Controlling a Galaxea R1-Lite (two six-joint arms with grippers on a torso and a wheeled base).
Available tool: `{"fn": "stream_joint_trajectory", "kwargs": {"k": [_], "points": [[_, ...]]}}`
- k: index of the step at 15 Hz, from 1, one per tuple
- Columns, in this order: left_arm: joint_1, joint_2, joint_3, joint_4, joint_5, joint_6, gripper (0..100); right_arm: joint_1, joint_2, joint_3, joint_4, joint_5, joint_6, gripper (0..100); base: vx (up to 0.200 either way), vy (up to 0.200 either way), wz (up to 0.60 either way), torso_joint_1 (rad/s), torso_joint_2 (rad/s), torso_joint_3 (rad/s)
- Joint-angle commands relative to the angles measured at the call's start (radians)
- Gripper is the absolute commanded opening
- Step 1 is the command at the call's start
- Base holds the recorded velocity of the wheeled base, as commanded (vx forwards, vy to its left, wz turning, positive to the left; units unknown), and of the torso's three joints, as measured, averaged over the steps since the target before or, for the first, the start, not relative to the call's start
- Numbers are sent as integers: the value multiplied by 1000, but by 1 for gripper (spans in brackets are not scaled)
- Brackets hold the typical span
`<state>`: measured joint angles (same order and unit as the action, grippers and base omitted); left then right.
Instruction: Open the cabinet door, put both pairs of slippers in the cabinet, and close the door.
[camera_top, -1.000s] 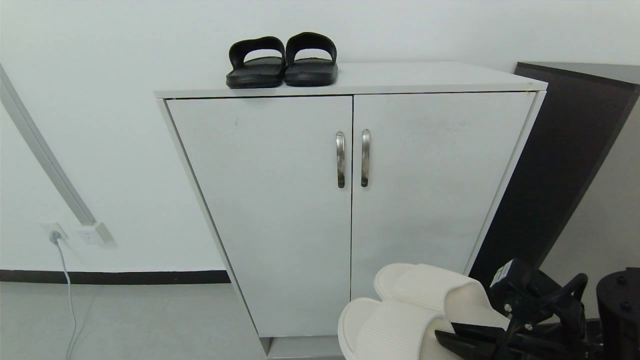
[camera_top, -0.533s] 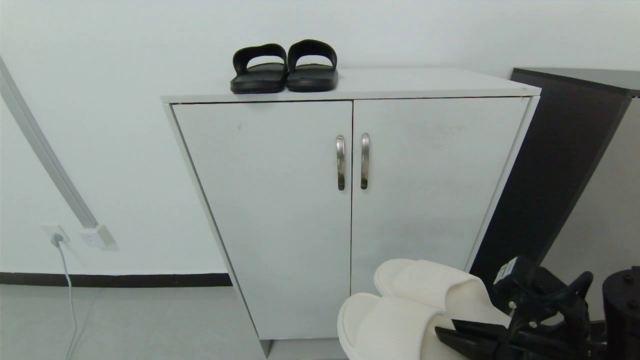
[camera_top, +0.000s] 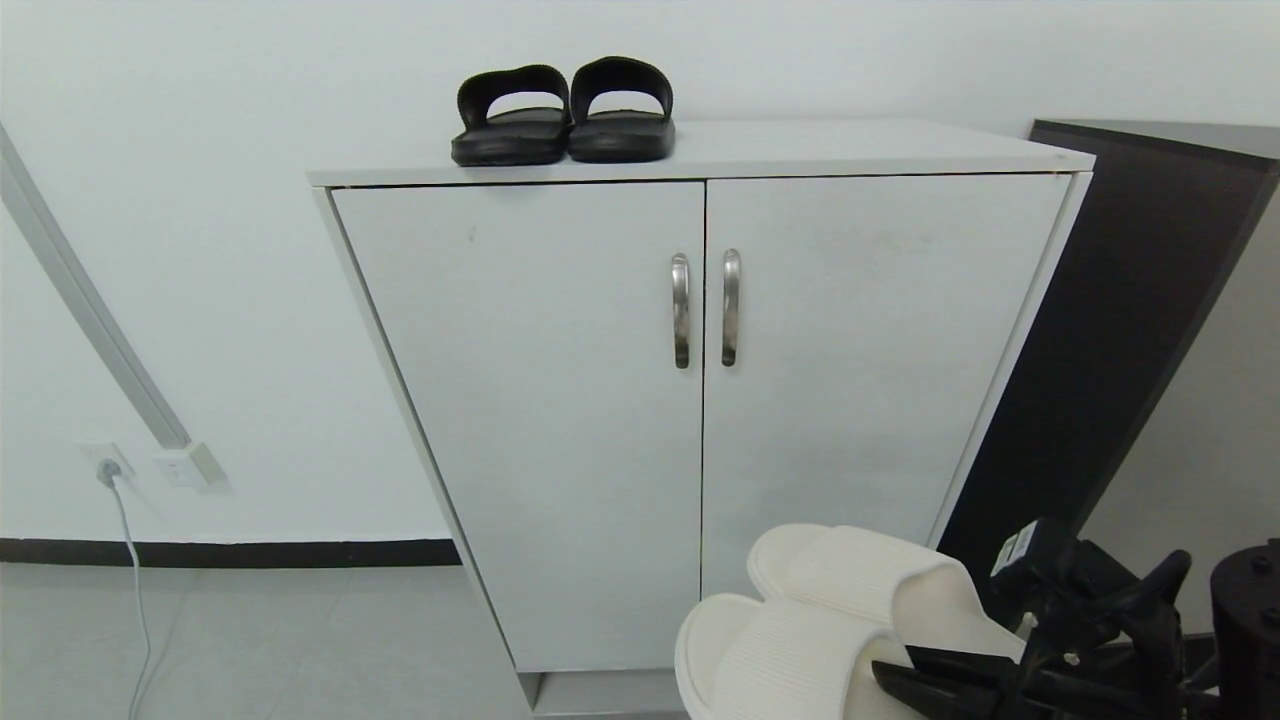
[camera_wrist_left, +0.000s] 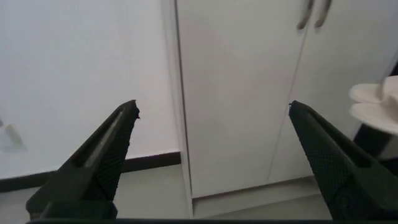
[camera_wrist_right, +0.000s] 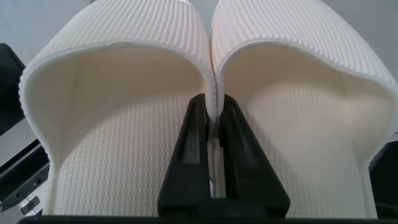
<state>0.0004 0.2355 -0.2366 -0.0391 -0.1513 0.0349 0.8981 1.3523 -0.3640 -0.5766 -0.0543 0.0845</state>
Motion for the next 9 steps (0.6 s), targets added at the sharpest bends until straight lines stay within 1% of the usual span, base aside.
{"fn": "stream_joint_trajectory", "kwargs": {"k": [1,2,3,4,5,6,7,8,9], "points": [[-7,380,-158,-90,-117,3,100,2,2,0,-5,1,1,0,0,0,0,0,0,0],[-53,496,-187,-162,-171,10,100,2,2,10,-25,1,1,0,0,0,0,0,0,0],[-108,567,-198,-219,-175,11,100,2,2,16,-39,1,0,0,0,0,0,0,0,0],[-138,596,-202,-245,-175,11,100,2,2,16,-45,1,0,0,0,0,0,0,0,0],[-249,699,-228,-311,-166,14,100,2,2,17,-48,1,0,0,0,0,0,0,0,0],[-296,748,-244,-334,-142,19,100,5,4,20,-49,1,0,0,0,0,0,0,0,0],[-376,831,-273,-381,-94,19,100,5,2,20,-49,1,0,0,0,0,0,0,0,0],[-438,901,-293,-430,-59,17,100,5,4,20,-49,1,0,0,0,0,0,0,0,0],[-488,958,-314,-485,-44,14,100,7,5,20,-49,1,0,0,0,0,0,0,0,0]]}}
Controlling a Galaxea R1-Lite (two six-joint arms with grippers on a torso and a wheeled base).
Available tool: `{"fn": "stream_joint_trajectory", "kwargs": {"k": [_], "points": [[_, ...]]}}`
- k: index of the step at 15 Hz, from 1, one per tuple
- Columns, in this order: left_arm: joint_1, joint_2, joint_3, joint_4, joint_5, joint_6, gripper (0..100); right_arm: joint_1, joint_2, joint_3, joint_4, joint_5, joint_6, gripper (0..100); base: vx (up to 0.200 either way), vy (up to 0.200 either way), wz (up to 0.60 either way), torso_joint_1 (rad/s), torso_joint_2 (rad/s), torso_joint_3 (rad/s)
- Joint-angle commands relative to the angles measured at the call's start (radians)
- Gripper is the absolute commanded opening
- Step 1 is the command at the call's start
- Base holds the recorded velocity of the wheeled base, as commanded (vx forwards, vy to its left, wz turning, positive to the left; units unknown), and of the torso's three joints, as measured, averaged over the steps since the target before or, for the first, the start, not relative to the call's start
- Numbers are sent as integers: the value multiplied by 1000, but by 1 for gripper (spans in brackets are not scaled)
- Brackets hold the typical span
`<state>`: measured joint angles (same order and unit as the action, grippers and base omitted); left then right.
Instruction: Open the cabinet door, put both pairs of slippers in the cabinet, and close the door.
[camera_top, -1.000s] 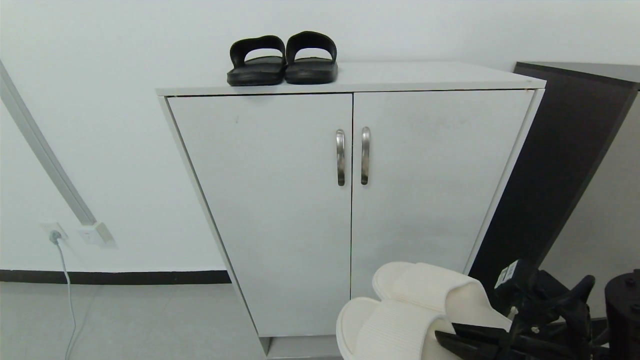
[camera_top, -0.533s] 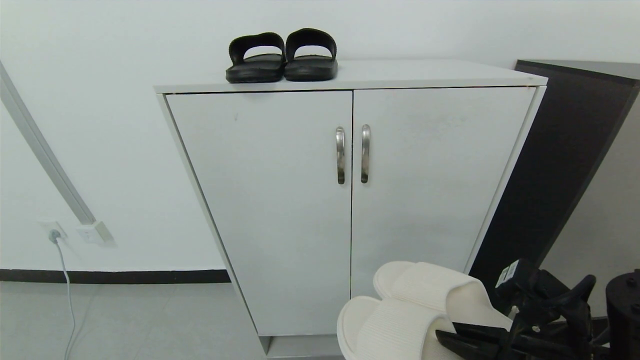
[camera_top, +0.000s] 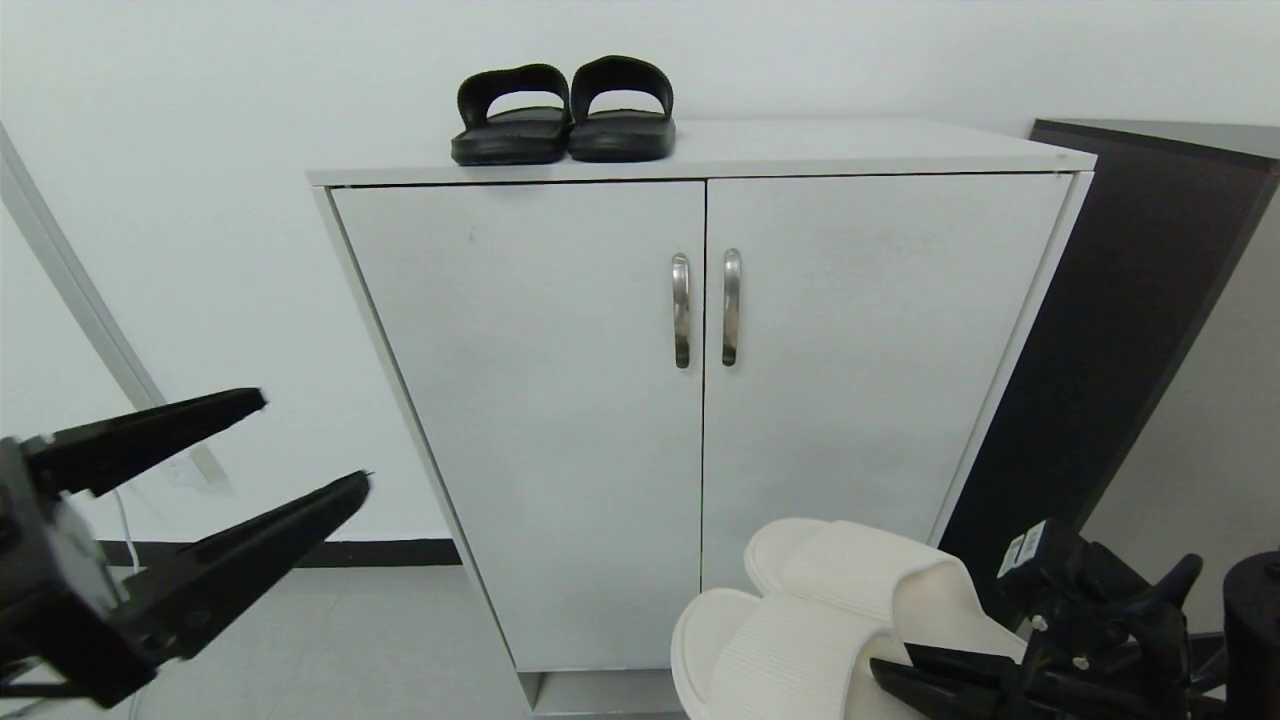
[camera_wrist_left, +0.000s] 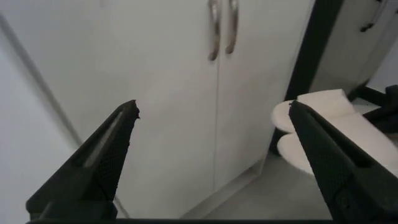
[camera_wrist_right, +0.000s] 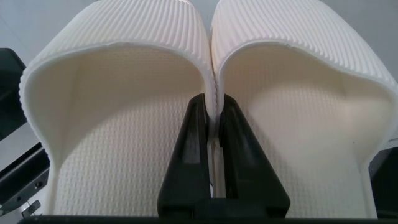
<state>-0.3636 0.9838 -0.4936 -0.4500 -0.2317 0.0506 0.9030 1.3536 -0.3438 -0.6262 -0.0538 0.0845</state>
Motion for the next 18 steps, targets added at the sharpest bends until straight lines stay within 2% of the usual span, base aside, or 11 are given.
{"fn": "stream_joint_trajectory", "kwargs": {"k": [1,2,4,5,6,9,13,14,15,16,18], "points": [[-161,248,-75,-119,40,-5,100,2,4,0,0,0,0,0,0,0,0,0,0,0],[-205,308,-115,-171,41,-12,100,2,4,-1,0,0,1,0,0,0,0,0,0,0],[-264,384,-189,-203,28,-20,100,2,2,0,-1,0,8,0,0,0,0,0,0,0],[-276,431,-238,-207,17,-52,100,2,4,0,0,0,8,0,0,0,0,0,0,0],[-291,463,-270,-205,-9,-69,100,1,4,0,0,0,6,0,0,0,0,0,0,0],[-342,558,-399,-162,-55,-72,100,2,5,6,3,0,6,0,0,0,0,0,0,0],[-359,722,-557,-130,-90,-74,100,2,5,12,0,3,8,0,0,0,0,0,0,0],[-359,754,-605,-130,-103,-109,100,2,12,14,0,14,8,0,0,0,0,0,0,0],[-359,773,-652,-130,-149,-176,100,2,22,16,0,28,9,0,0,0,0,0,0,0],[-356,776,-681,-128,-201,-226,100,2,25,19,0,28,9,0,0,0,0,0,0,0],[-344,797,-732,-121,-265,-302,100,2,27,22,0,29,9,0,0,0,0,0,0,0]]}}
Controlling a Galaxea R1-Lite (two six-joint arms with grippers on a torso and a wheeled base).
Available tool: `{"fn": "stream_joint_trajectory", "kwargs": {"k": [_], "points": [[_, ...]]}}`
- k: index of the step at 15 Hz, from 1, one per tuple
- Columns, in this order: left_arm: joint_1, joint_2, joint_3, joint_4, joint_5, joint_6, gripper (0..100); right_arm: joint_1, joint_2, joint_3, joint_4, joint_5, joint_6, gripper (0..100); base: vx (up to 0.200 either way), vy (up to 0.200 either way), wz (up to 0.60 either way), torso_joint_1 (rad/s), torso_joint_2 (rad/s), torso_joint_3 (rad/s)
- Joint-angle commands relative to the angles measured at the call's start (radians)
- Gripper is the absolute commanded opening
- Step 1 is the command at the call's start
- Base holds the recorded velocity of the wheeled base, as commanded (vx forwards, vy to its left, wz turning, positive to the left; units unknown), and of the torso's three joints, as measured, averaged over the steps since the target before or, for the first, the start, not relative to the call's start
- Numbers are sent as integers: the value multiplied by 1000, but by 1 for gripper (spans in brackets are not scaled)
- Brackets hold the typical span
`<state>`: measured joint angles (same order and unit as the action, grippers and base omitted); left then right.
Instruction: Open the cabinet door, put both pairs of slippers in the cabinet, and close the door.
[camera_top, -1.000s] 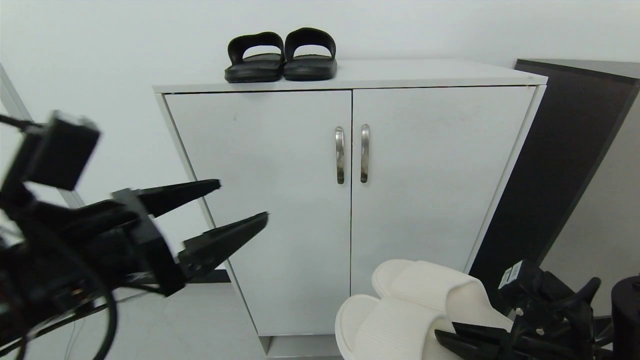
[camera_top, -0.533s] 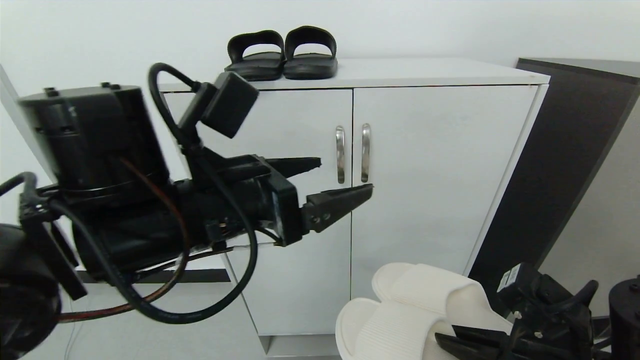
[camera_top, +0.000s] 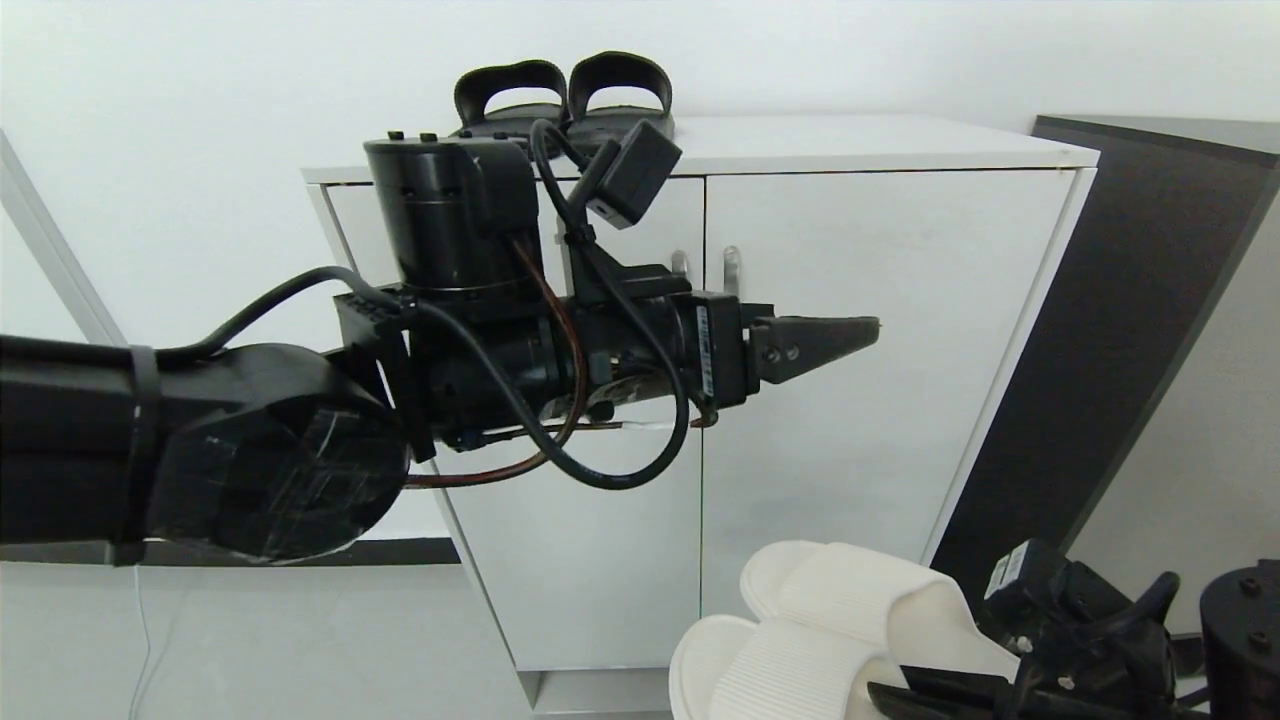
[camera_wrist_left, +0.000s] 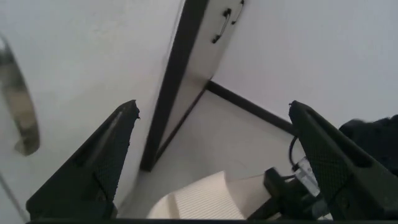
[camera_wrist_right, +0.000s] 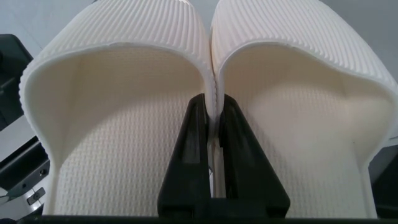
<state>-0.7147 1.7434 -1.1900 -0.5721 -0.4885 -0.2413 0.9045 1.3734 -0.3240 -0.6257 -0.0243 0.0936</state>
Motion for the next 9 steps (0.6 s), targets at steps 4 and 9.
{"fn": "stream_joint_trajectory", "kwargs": {"k": [4,9], "points": [[43,53,-60,15,-4,-43,100,-1,10,2,0,0,0,0,0,0,0,0,0,0],[66,28,-49,61,50,-39,100,1,24,2,-2,0,0,0,0,0,0,0,0,0]]}}
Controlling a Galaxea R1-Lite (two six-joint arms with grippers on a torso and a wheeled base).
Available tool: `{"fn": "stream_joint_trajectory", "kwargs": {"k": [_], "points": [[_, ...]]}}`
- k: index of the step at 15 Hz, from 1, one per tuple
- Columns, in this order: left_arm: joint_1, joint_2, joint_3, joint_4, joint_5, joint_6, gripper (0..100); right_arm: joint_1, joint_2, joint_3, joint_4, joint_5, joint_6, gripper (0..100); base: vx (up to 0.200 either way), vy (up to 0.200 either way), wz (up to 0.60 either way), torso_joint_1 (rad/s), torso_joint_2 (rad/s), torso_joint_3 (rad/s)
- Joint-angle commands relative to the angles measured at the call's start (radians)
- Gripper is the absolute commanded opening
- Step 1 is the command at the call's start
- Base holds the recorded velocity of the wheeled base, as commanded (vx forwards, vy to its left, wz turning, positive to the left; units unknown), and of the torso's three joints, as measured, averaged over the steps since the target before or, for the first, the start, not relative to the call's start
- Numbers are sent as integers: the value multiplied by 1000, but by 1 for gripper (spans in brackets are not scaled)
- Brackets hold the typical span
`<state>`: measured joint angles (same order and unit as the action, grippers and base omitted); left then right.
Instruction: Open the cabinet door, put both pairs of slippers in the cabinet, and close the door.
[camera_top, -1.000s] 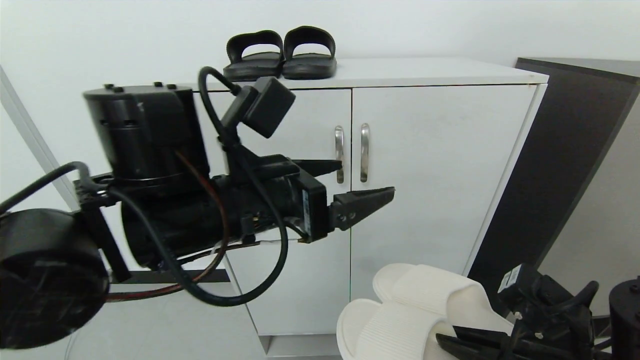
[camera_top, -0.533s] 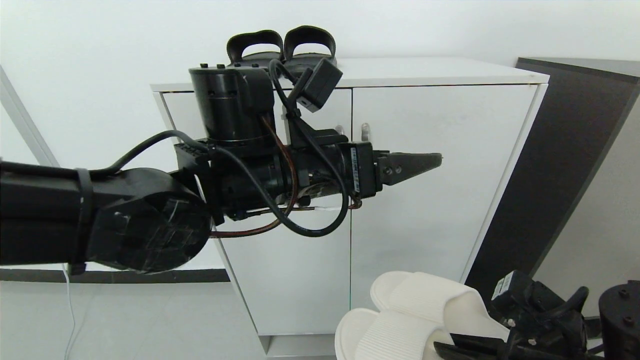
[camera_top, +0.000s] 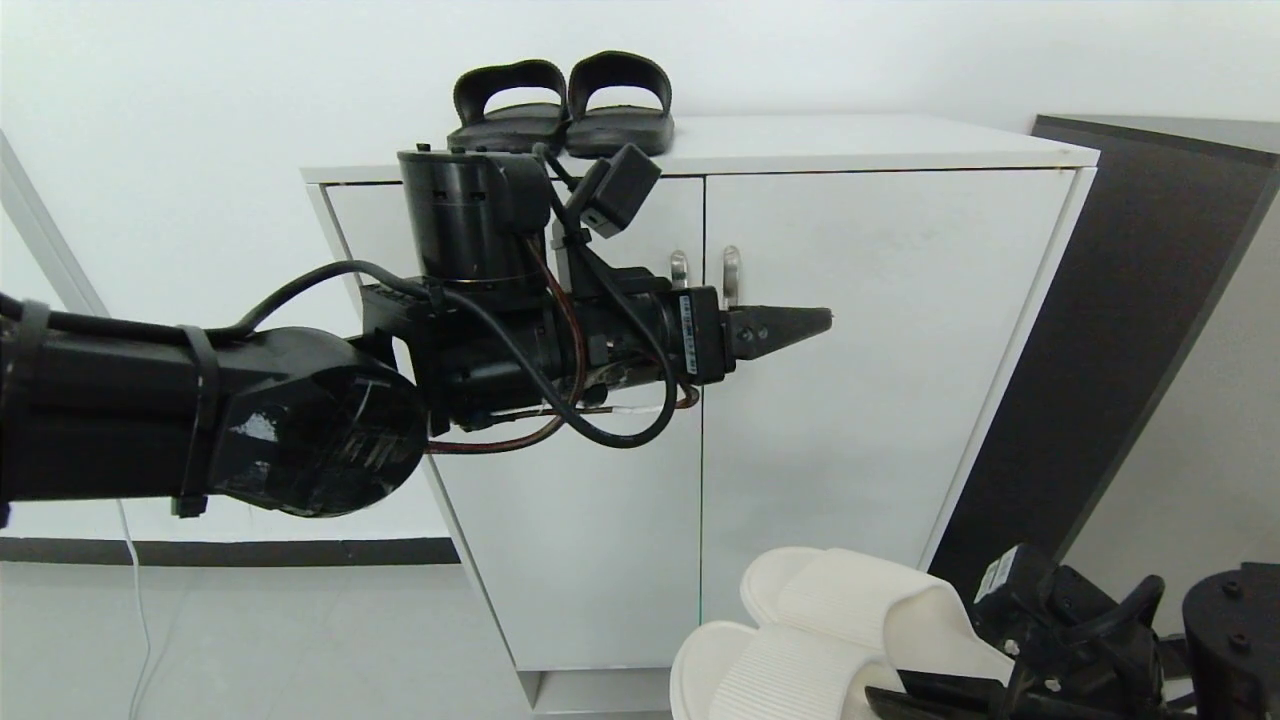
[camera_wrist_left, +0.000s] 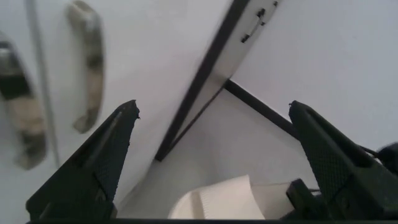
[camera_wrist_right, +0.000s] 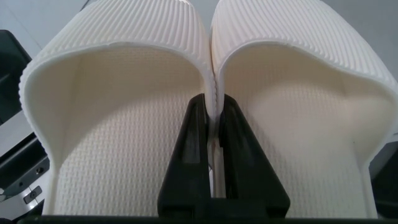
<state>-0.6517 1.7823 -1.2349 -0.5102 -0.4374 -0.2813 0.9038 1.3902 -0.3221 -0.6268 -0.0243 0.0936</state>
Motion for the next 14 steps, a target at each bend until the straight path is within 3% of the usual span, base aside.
{"fn": "stream_joint_trajectory", "kwargs": {"k": [1,4,8,14], "points": [[3,-11,-6,1,17,1,100,1,7,0,-1,0,0,0,0,0,0,0,0,0],[3,-6,-21,4,51,13,100,0,4,0,-1,-2,-2,0,0,0,0,0,0,0],[3,45,-64,4,134,73,100,0,6,0,-1,-3,-3,0,0,0,0,0,0,0],[7,86,-120,65,135,73,100,0,7,0,1,-3,-5,0,0,0,0,0,0,0]]}}
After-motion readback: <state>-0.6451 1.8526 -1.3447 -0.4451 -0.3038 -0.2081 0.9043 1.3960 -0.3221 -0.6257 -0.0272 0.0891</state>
